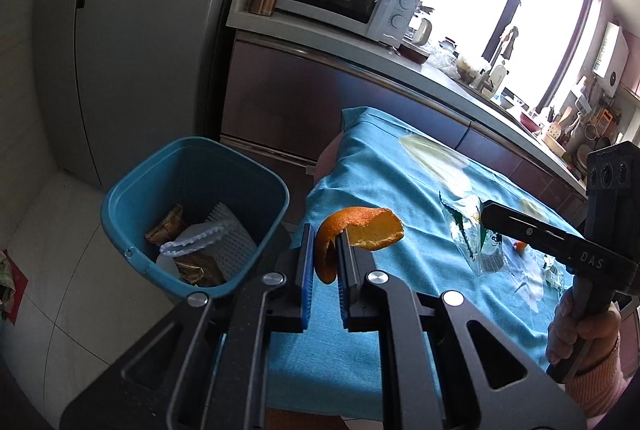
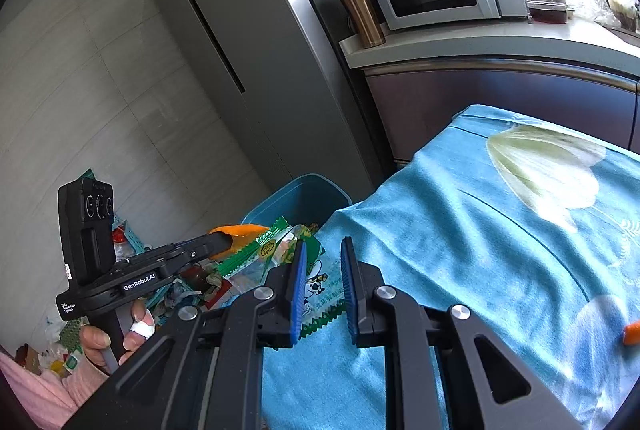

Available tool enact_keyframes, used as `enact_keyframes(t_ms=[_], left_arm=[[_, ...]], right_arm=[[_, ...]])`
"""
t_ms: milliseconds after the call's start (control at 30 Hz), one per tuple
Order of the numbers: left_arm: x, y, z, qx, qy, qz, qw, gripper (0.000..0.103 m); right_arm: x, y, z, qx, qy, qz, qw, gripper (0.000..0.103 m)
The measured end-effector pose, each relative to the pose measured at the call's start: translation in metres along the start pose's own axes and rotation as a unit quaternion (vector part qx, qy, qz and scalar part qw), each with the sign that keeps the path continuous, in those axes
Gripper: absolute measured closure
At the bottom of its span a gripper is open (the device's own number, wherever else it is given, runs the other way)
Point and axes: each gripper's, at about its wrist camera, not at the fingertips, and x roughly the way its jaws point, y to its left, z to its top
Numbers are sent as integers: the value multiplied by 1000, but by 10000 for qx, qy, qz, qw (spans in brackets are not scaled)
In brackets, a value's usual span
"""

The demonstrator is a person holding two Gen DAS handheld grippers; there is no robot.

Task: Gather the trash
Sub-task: 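Carry the orange peel and green packet over the teal bin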

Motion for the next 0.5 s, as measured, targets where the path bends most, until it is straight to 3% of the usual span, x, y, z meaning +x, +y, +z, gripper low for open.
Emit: enact_keyframes(t_ms=[500], left_arm=[[6,35,9,-261,-29,380,9989,92]], right_arm=[[47,21,18,-182,259,254,9992,87]])
